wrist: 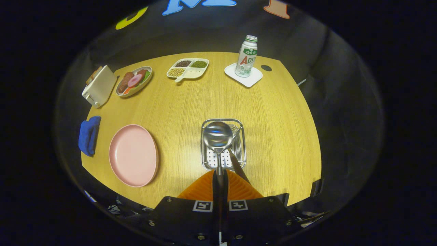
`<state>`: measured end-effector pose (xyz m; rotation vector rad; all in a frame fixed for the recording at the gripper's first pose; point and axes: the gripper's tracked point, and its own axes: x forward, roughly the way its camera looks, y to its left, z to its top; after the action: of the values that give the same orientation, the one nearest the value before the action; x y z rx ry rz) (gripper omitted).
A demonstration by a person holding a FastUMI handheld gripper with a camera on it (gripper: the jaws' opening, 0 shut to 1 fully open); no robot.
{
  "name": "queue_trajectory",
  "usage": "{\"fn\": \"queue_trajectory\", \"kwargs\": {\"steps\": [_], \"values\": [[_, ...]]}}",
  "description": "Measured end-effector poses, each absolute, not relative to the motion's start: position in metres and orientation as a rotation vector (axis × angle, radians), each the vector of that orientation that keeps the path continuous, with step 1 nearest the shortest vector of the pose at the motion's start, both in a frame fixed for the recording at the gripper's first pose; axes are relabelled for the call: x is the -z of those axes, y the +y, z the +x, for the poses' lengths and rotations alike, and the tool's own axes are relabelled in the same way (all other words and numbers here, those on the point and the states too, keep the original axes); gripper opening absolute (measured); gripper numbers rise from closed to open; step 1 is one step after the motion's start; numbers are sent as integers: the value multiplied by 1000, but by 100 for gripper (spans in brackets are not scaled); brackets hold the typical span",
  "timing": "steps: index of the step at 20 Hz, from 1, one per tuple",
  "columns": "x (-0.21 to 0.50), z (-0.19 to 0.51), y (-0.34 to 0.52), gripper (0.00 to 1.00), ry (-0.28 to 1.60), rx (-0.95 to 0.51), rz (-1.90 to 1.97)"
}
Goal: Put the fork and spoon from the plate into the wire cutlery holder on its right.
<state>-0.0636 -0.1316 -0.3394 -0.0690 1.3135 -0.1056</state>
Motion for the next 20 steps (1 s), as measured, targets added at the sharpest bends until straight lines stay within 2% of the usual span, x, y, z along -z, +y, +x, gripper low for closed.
{"fn": "queue_trajectory", "kwargs": {"steps": [4,8,13,17,20], "values": [[343,-65,-131,4,1338,112,-56],[336,-59,-128,11,1300,116,-43],[331,-53,-127,11,1266,122,-35],[322,-45,-128,23,1209,135,-39],[319,-40,-129,25,1182,141,-32]]}}
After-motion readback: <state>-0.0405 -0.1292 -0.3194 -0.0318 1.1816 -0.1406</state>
